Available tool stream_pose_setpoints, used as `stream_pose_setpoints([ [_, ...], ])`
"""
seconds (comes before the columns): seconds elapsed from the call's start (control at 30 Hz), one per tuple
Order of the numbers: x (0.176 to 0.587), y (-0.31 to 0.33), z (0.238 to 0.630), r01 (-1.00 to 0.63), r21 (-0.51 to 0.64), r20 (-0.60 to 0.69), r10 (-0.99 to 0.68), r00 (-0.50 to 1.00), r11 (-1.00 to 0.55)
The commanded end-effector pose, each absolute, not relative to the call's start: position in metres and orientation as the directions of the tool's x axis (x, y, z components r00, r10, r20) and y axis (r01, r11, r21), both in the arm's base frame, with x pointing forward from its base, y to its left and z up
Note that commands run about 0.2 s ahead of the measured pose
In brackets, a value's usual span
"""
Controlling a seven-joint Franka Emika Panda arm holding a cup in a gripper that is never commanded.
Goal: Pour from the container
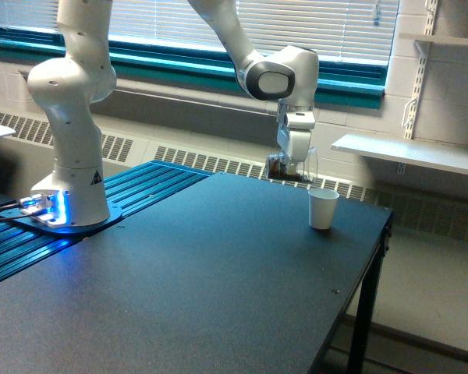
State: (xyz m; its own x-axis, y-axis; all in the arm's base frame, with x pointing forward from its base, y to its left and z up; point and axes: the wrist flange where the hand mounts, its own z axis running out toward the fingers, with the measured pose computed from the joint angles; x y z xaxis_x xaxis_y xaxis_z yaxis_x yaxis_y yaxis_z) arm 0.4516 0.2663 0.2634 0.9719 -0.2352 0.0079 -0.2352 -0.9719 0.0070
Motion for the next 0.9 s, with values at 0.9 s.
stream_pose_setpoints([
  [0.9, 0.473, 0.271, 0.259, -0.188, 0.053, -0.023, -0.189, 0.982, -0.981],
])
